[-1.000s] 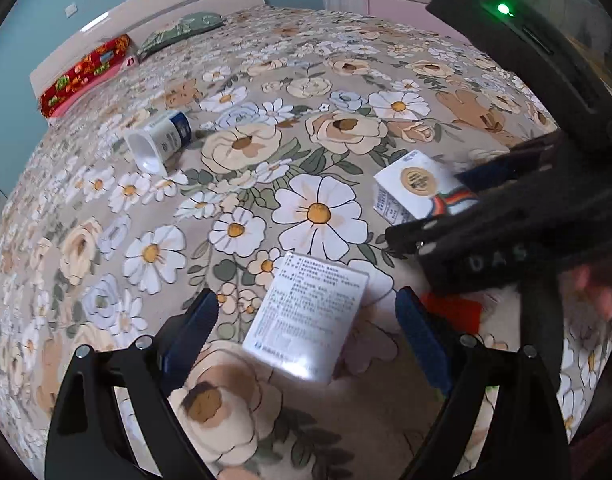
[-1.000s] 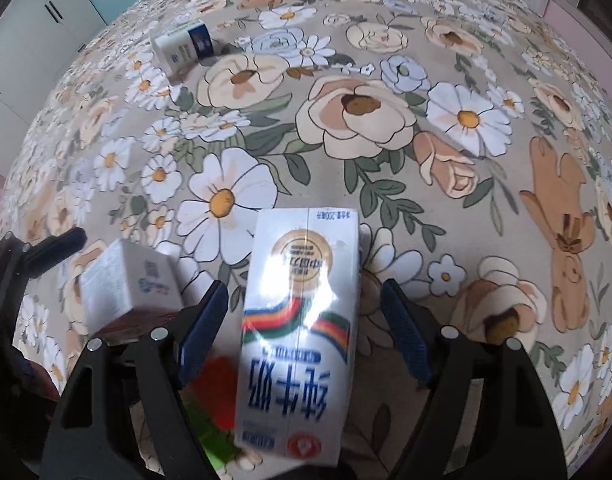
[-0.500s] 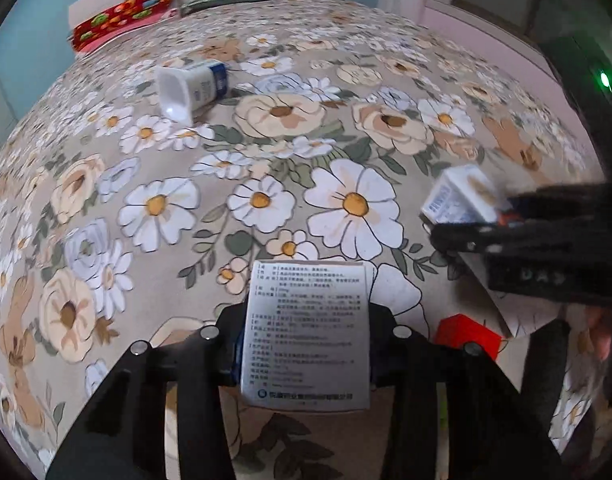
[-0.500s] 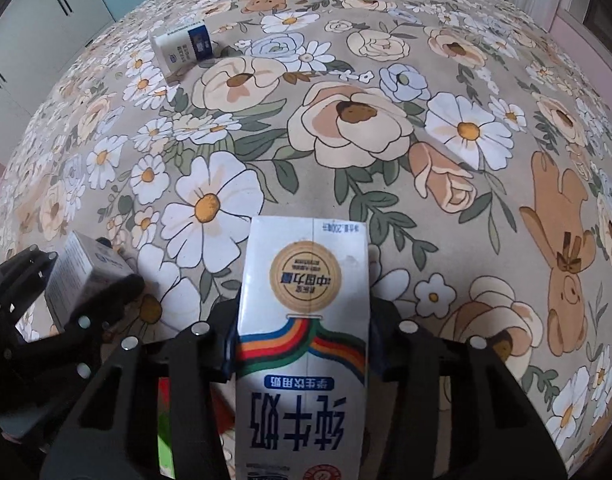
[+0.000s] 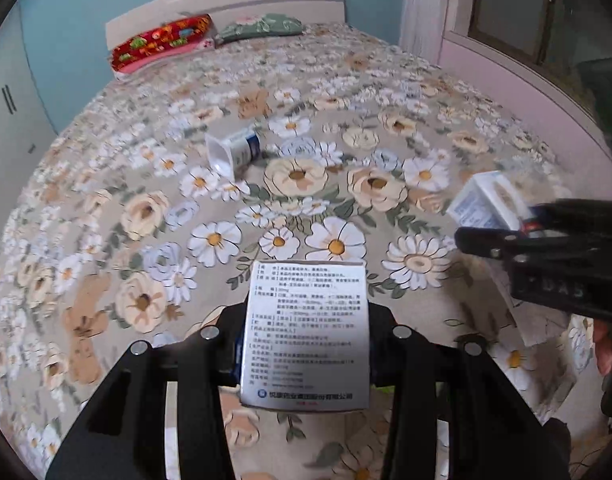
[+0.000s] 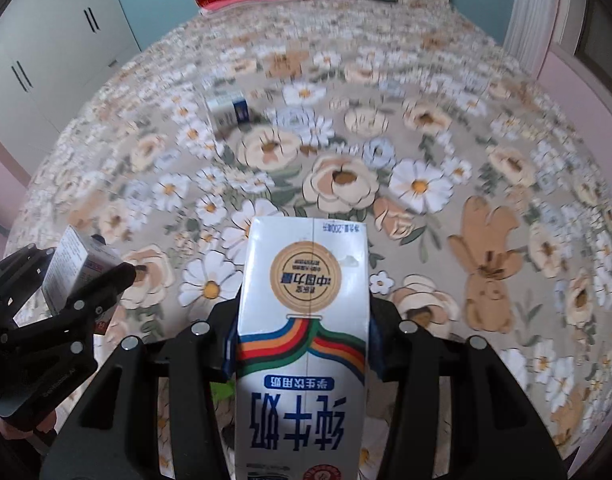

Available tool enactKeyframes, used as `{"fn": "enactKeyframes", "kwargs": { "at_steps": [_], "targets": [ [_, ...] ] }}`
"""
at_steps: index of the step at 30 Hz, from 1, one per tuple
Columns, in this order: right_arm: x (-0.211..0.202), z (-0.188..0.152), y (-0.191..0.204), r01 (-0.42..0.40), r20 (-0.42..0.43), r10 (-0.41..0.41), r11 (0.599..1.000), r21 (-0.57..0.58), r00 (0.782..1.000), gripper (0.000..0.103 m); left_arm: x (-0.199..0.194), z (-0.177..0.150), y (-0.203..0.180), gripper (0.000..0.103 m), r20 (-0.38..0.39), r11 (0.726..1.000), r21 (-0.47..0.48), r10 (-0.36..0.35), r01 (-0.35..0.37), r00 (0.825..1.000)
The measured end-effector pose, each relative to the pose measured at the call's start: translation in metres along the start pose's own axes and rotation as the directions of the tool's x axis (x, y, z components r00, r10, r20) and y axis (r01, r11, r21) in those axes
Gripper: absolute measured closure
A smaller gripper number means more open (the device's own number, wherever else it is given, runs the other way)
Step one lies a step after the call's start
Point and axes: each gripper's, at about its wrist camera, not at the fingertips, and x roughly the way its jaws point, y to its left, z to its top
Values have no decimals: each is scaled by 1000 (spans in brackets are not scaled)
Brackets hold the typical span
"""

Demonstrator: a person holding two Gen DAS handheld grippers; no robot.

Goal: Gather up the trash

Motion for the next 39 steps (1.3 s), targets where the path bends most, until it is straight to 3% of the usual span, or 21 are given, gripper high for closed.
{"fn": "enactKeyframes", "kwargs": {
  "at_steps": [12, 18, 27, 33, 39],
  "targets": [
    [-160, -14, 0, 27, 195, -14, 997, -67, 981, 54, -144, 16, -44, 58, 112, 991, -16, 136, -135, 984],
    [-239, -34, 6, 54, 288, -16, 991, -122, 957, 54, -219, 13, -70, 58, 189, 985, -19, 172, -172, 967],
    [-343, -77, 2, 23, 383, 41, 986, -163, 923, 54, -318, -4, -110, 58, 304, 980, -26, 198, -200, 932],
    [-399, -112, 4, 24, 427, 67, 978, -205, 902, 54, -355, -23, -126, 58, 331, 975, -29, 215, -218, 919],
    [-427, -150, 6, 9, 437, 112, 964, -265, 892, 54, -371, -53, -123, 58, 308, 975, -39, 220, -219, 926]
  ]
}}
